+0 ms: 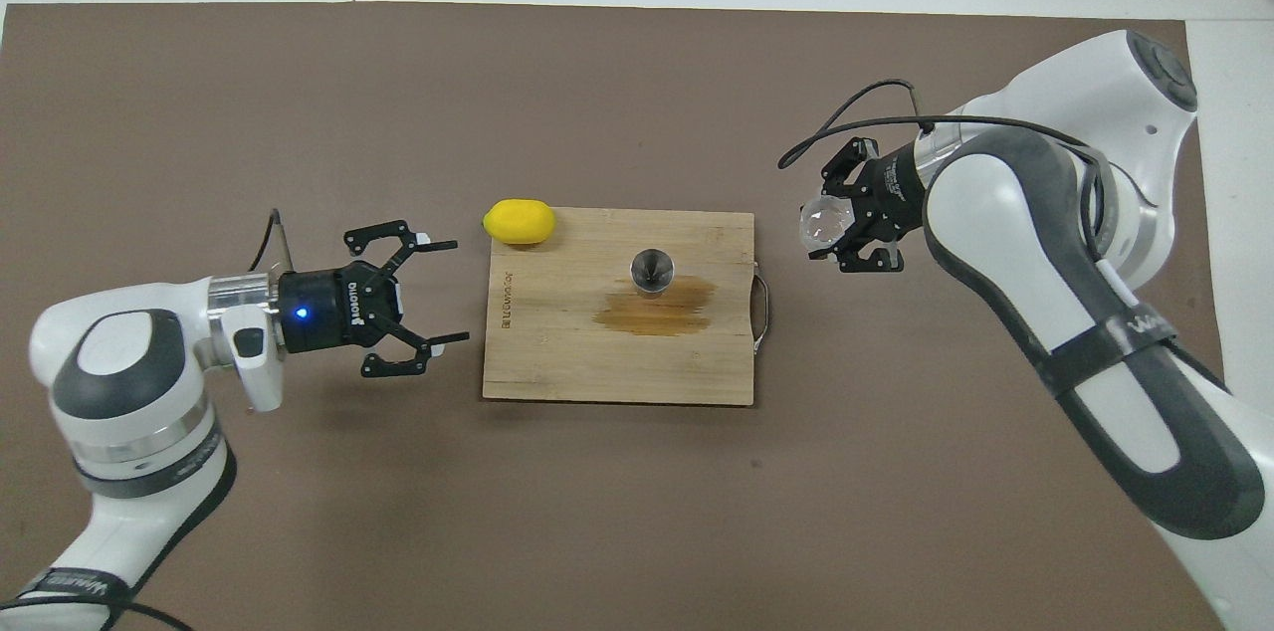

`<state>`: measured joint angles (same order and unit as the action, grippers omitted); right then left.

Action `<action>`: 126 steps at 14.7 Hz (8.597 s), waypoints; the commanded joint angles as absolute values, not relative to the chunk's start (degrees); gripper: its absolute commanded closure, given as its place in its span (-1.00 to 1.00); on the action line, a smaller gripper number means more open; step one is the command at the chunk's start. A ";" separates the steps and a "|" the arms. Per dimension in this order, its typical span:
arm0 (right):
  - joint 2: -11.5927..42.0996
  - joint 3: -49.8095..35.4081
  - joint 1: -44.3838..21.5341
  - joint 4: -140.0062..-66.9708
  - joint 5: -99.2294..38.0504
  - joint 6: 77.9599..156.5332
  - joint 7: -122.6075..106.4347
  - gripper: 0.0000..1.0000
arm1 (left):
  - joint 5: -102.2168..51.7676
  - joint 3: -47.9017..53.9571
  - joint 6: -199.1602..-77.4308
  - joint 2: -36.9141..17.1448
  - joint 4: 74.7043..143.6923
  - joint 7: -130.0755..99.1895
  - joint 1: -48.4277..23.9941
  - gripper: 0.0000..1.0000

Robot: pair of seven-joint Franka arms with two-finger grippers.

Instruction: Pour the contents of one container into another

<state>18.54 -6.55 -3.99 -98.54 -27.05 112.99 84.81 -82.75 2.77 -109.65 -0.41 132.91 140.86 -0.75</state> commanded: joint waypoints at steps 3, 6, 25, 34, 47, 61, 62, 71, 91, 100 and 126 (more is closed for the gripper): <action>17.84 -6.50 -7.73 -98.35 -28.39 118.38 93.77 1.00 | -66.57 2.99 -101.44 8.25 133.69 132.99 9.12 -1.00; 18.02 -6.50 -9.92 -97.65 -28.13 120.14 97.64 1.00 | -54.88 2.99 -93.19 8.61 127.29 128.85 15.71 -1.00; 17.75 -6.33 -20.13 -97.74 -7.92 125.77 111.61 1.00 | -16.01 3.78 -94.83 8.61 108.81 107.59 20.22 -1.00; 17.67 -6.42 -22.94 -97.82 2.10 126.83 114.43 1.00 | -7.65 4.39 -101.15 9.40 110.04 98.71 17.32 -1.00; 15.91 -6.59 -25.49 -100.37 11.42 126.83 115.22 1.00 | -4.83 4.57 -100.64 11.69 113.64 65.86 13.98 -1.00; 15.91 -6.59 -25.49 -100.20 11.78 126.13 115.22 1.00 | -3.78 4.66 -92.91 11.34 108.20 27.28 12.48 -1.00; 15.91 -6.59 -25.49 -100.20 11.69 126.04 115.22 1.00 | -3.78 4.66 -91.60 11.25 107.67 25.25 12.31 -1.00; 16.35 -6.68 -24.08 -99.05 3.53 125.68 113.91 1.00 | -2.55 4.92 -96.60 11.42 107.67 6.59 10.72 -1.00; 12.40 -6.59 2.17 -114.59 -38.99 124.28 81.70 1.00 | -2.46 4.22 -99.58 9.15 106.36 6.33 10.64 -1.00; 16.77 -6.50 15.99 -119.27 -44.21 120.59 56.72 1.00 | -0.62 -2.11 -97.22 3.43 102.04 5.63 2.11 -1.00; -1.58 -6.42 12.14 -119.89 -18.21 110.65 34.56 -0.98 | -1.23 -1.05 -96.24 4.66 102.13 0.80 2.02 -1.00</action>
<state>-0.21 -6.15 14.59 -119.15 -21.69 110.36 38.46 -2.04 -0.50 -96.76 4.19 102.54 2.82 3.19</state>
